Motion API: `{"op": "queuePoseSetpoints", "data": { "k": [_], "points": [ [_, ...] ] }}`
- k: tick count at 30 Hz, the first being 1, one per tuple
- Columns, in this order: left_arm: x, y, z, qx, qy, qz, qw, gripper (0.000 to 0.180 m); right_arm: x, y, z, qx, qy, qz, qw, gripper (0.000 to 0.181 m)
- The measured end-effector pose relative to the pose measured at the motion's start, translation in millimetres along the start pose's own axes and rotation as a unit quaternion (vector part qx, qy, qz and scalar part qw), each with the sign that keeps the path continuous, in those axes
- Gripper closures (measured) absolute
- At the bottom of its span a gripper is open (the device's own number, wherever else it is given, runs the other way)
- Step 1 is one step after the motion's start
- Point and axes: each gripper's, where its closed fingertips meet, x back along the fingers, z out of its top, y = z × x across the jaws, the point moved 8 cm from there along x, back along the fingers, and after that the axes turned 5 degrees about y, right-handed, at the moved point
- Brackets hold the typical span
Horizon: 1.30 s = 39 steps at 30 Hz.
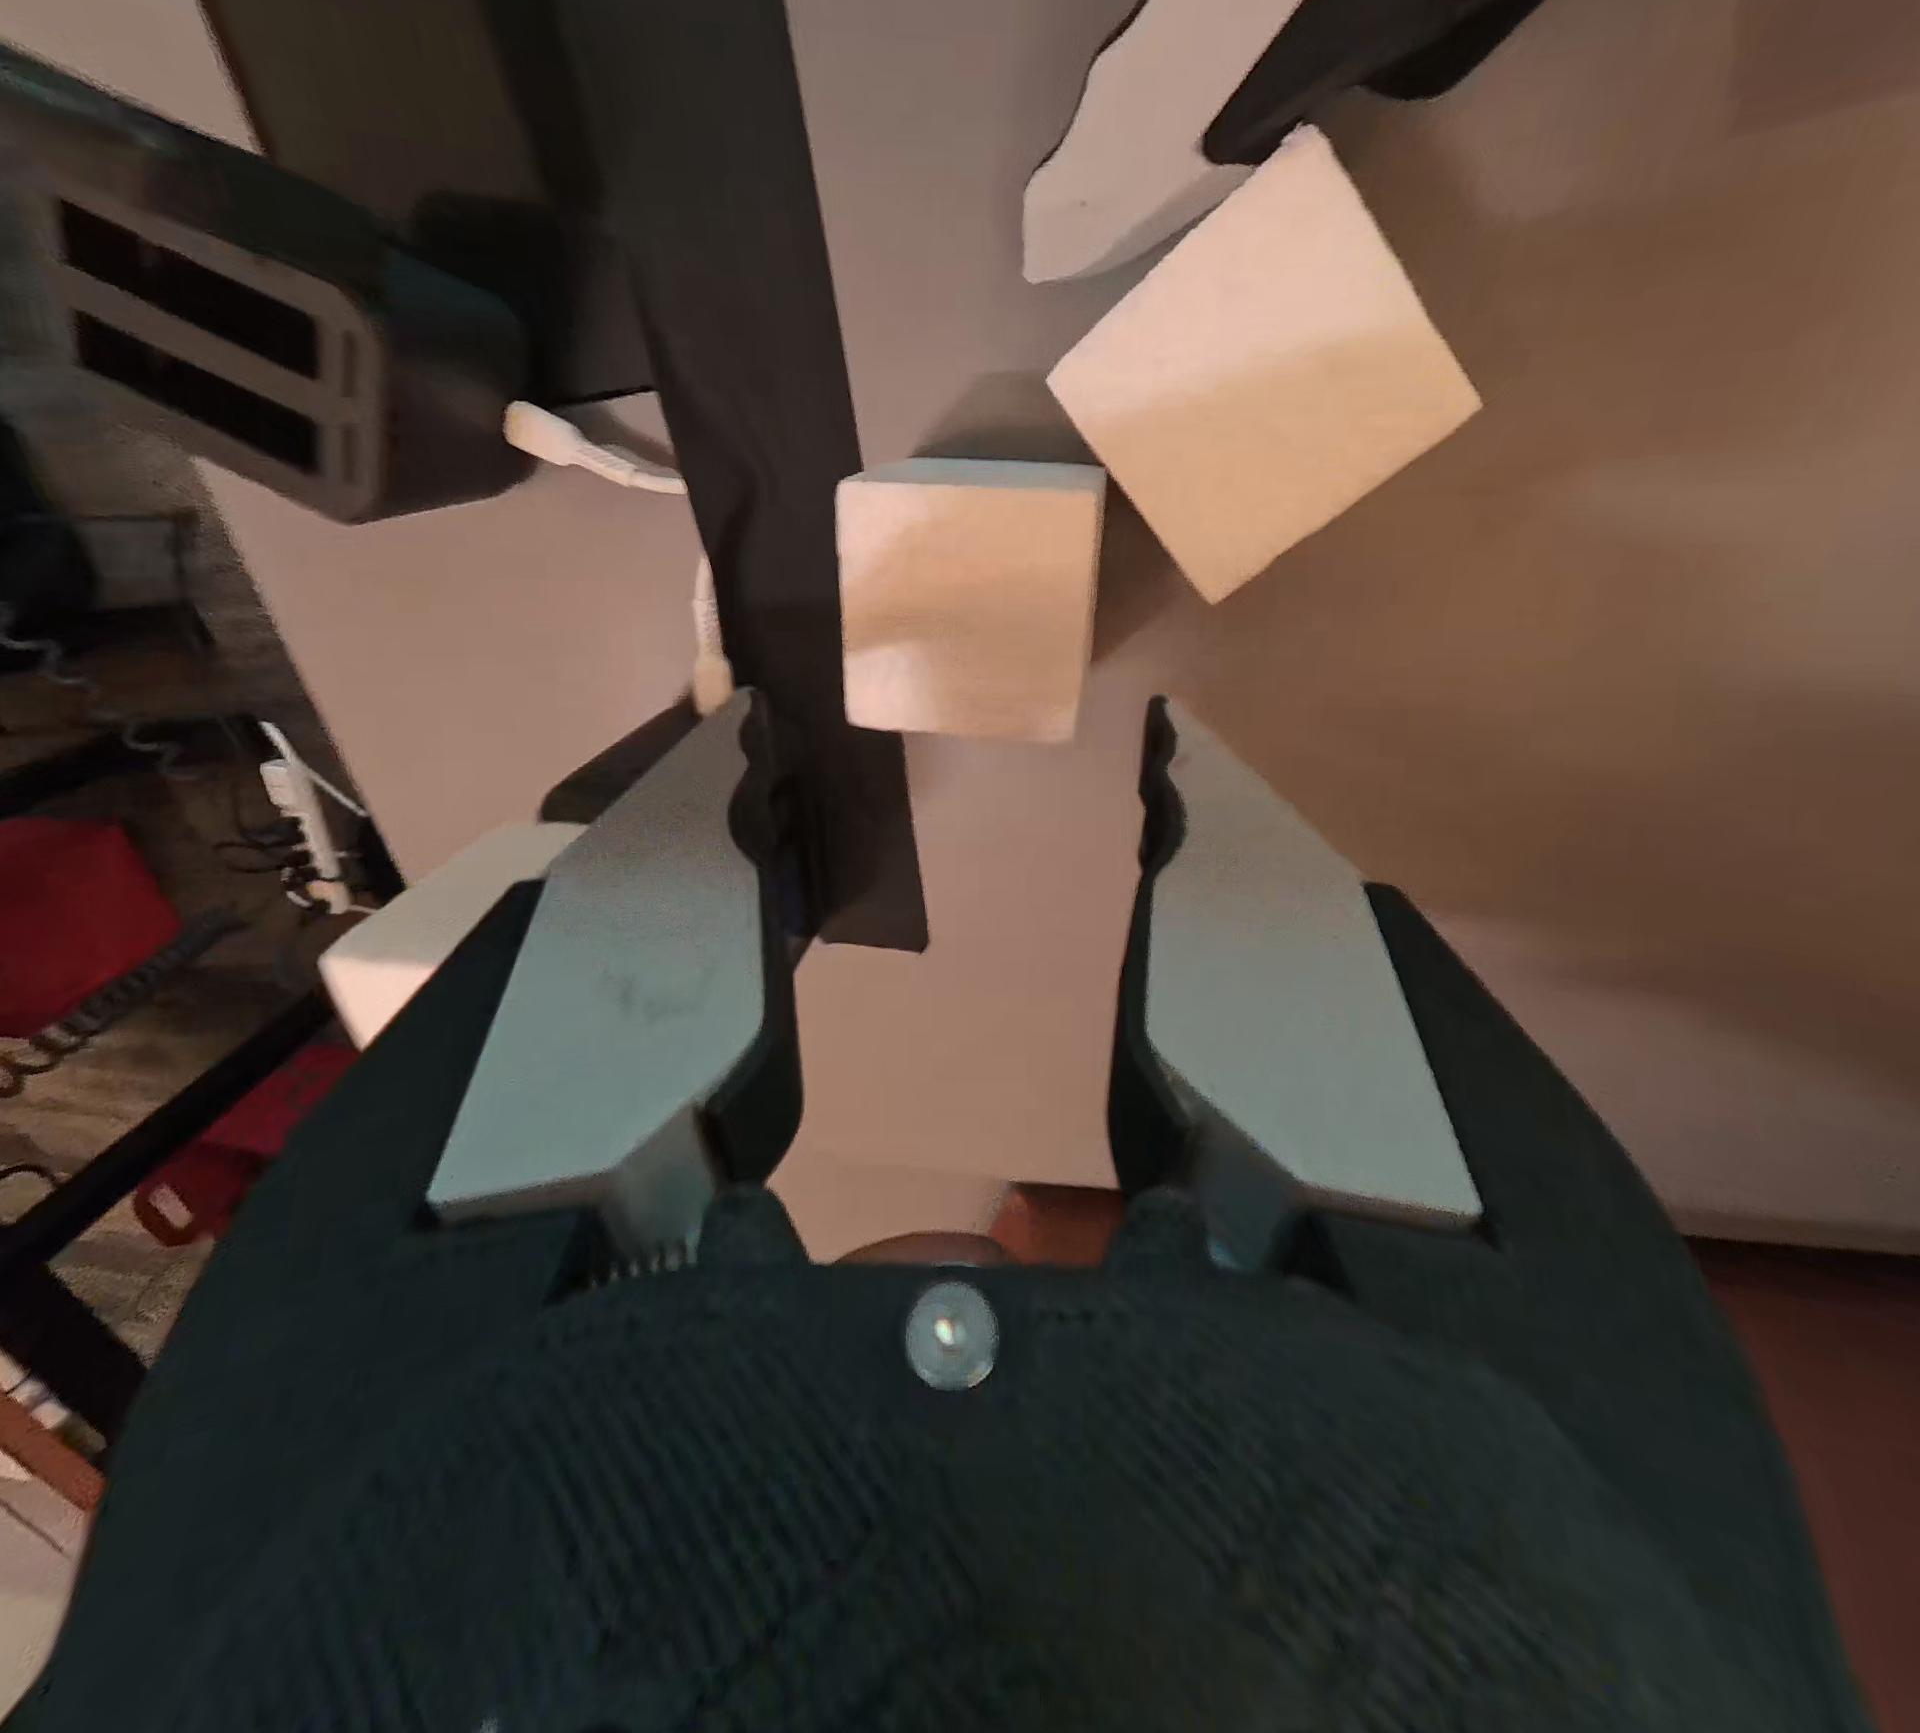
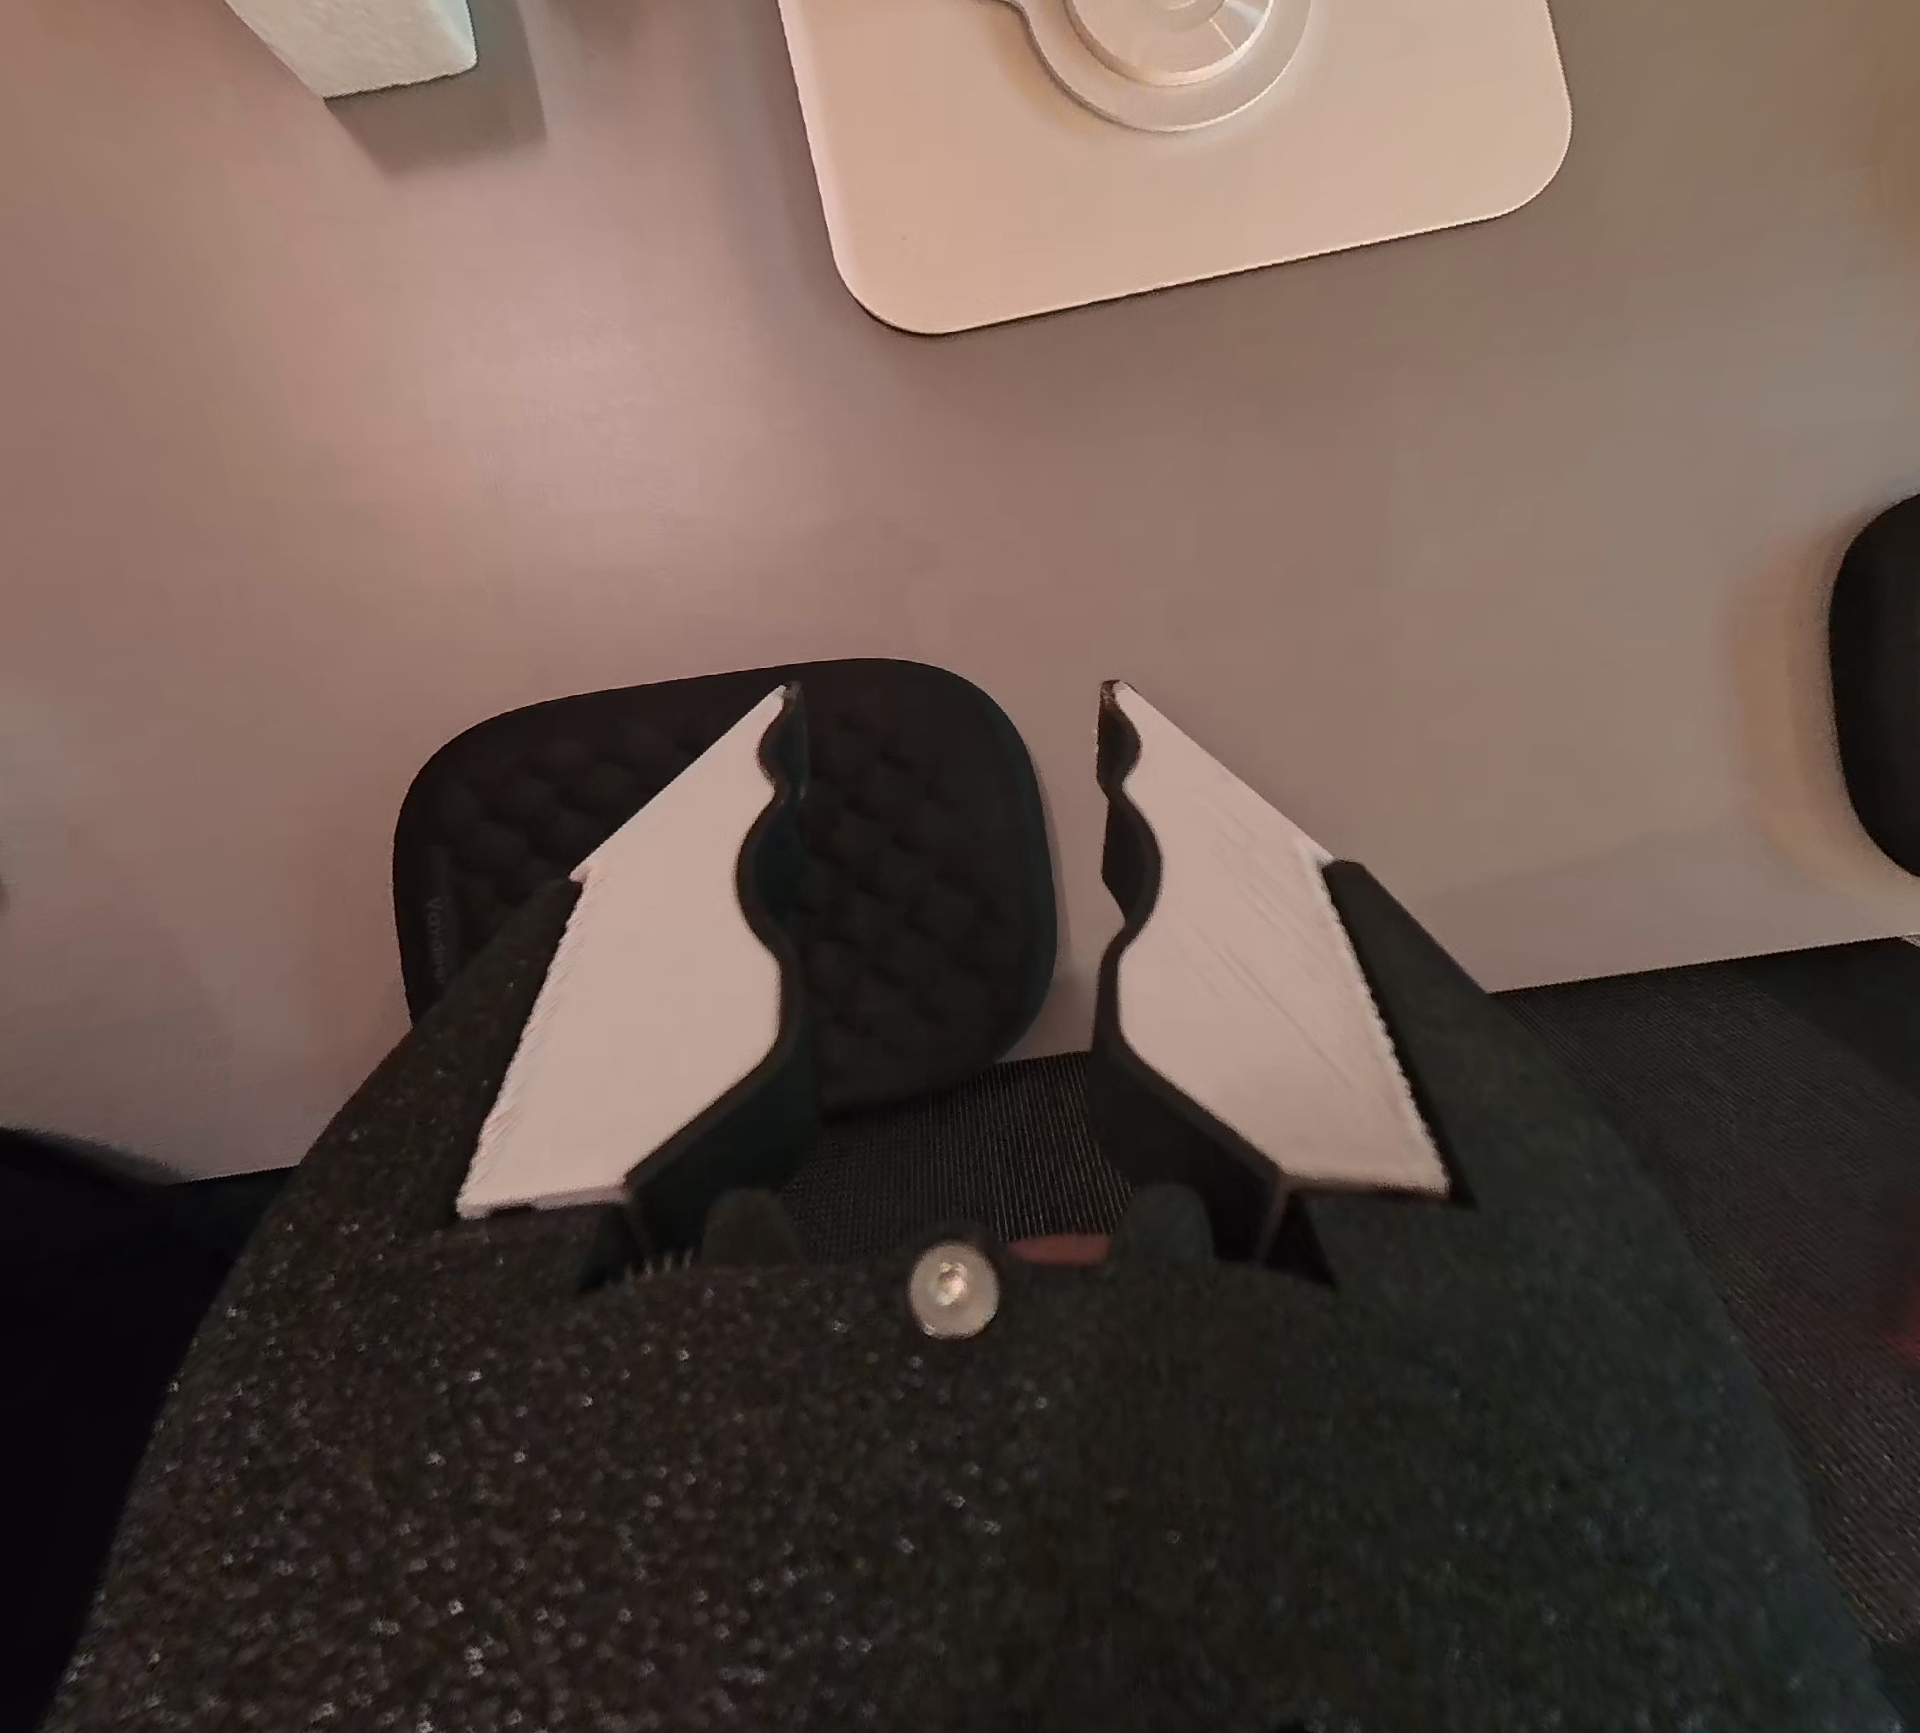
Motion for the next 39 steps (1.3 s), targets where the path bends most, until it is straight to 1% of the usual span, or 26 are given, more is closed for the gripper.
{"op": "queuePoseSetpoints", "data": {
  "k": [3,6,9,16,24,30,39],
  "points": [
    [-16.0,3.7,0.3,0.017,-0.022,-0.015,0.999,0.110,2.7,0.3,0.4,-0.005,0.006,0.003,1.000,0.125],
    [-26.1,5.2,-2.4,0.020,-0.045,-0.009,0.999,0.128,4.2,0.5,1.3,-0.007,0.013,0.002,1.000,0.125],
    [-21.5,6.3,-2.1,0.009,-0.051,-0.010,0.999,0.128,4.9,-0.2,2.0,-0.004,0.016,0.002,1.000,0.125],
    [48.9,-22.4,-4.5,-0.034,-0.033,0.027,0.999,0.127,1.2,-4.3,1.3,0.010,0.005,0.009,1.000,0.125],
    [124.6,-75.9,-36.3,0.008,-0.025,0.056,0.998,0.127,-0.8,-7.5,-0.1,0.024,-0.004,0.009,1.000,0.125],
    [115.3,-90.2,-49.8,0.040,-0.025,0.032,0.998,0.127,-1.7,-6.9,-1.4,0.025,-0.011,0.003,1.000,0.125],
    [80.5,-84.0,-56.7,0.037,-0.030,0.015,0.999,0.127,-1.6,-7.9,-2.3,0.035,-0.018,-0.006,0.999,0.125]
  ]
}}
